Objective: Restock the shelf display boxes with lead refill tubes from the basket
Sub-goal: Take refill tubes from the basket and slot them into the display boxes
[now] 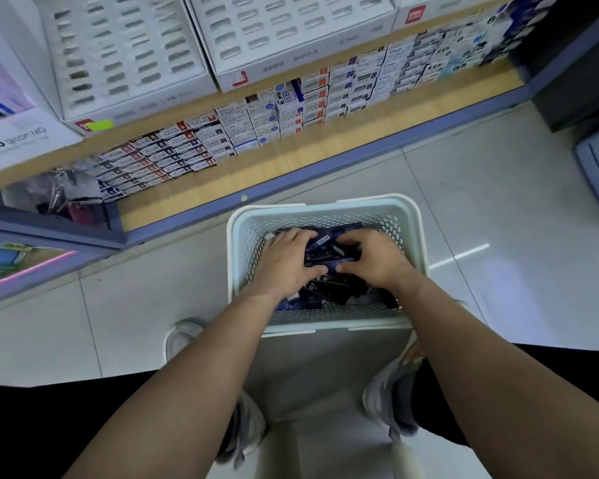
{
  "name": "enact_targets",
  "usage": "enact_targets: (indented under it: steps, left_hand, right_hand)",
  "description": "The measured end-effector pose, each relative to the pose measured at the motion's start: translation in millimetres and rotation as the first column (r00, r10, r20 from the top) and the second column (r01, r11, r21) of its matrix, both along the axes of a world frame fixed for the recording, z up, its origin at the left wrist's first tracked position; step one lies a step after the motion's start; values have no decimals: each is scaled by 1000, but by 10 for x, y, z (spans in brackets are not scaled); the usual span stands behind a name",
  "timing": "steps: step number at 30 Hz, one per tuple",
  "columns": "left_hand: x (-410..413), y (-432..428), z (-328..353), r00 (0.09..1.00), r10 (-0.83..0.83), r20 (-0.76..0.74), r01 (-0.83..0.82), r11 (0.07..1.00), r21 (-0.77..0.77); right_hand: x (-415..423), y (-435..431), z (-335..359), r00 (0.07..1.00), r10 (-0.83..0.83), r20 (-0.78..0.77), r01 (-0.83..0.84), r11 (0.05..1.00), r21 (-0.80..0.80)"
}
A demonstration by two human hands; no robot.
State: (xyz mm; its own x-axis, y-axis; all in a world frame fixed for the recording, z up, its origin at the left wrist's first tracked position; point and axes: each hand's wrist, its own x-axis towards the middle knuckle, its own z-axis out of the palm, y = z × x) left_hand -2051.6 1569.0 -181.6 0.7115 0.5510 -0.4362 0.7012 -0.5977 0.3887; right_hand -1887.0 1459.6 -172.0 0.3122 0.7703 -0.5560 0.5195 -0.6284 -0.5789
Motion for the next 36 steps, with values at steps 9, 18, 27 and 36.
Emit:
enact_targets:
  steps: [9, 18, 27, 36]
  left_hand:
    - [24, 36, -59, 996, -55, -68, 52, 997, -58]
    - [31, -32, -67, 997, -56, 47, 61, 994, -92]
    - [96, 45, -23, 973, 195, 120, -143, 927, -346]
    - [94, 30, 34, 919, 380, 109, -297, 845, -444]
  right_hand:
    - [-46, 4, -46, 999, -30, -27, 31, 998, 62]
    - [-82, -1, -25, 974, -174, -148, 188, 979, 84]
    - [-50, -69, -2, 963, -227, -143, 246, 960, 132]
    - [-118, 4, -59, 896, -355, -267, 396, 910, 119]
